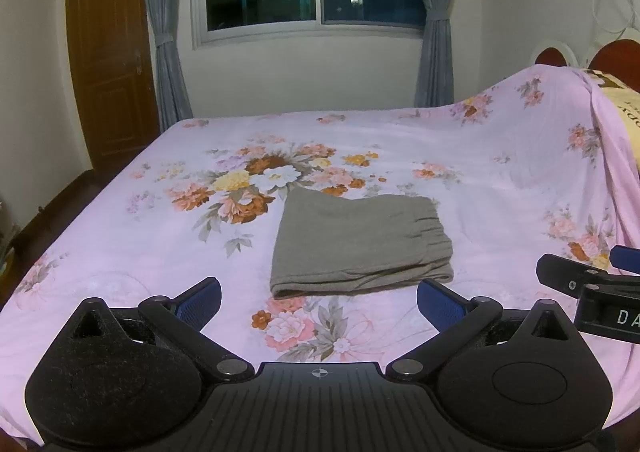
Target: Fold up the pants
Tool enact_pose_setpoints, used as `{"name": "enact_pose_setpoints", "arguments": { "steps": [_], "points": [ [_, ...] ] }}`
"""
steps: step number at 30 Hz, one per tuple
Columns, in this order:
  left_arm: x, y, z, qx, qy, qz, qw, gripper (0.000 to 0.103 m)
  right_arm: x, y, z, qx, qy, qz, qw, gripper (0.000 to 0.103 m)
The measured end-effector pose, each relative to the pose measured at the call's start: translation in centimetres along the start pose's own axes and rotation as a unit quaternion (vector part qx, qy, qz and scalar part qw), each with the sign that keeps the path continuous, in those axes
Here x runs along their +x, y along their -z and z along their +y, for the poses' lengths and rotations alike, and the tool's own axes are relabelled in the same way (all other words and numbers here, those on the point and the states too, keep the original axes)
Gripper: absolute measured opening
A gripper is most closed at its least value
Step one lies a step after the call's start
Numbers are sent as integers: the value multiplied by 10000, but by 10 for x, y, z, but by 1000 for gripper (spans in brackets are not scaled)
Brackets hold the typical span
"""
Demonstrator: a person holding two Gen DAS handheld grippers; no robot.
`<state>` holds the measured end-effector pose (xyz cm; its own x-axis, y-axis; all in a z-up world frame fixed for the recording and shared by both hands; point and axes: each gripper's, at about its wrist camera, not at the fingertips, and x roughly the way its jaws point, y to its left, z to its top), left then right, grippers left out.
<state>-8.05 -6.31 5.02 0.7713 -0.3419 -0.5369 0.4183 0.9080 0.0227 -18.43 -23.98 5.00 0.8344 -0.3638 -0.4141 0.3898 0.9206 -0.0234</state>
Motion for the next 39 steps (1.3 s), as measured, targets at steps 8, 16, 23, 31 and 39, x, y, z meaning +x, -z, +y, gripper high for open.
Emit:
{"name": "enact_pose_setpoints", "arguments": {
  "steps": [8, 16, 23, 31, 39],
  "points": [
    [3, 0, -2, 48, 11, 21, 10000, 103, 4, -2, 0, -30, -18, 56, 10000, 103],
    [6, 0, -1, 39, 19, 51, 10000, 103, 7, -3, -1, -39, -15, 81, 10000, 103],
    [10, -1, -2, 85, 51, 77, 9999, 103, 12, -3, -2, -32, -22, 141, 9999, 103],
    [14, -2, -7, 138, 50, 85, 9999, 103, 16, 0, -2, -19, -34, 169, 9998, 103],
    [20, -1, -10, 144, 49, 137, 9998, 103, 21, 2, -2, -5, -48, 235, 9997, 103]
  ]
}}
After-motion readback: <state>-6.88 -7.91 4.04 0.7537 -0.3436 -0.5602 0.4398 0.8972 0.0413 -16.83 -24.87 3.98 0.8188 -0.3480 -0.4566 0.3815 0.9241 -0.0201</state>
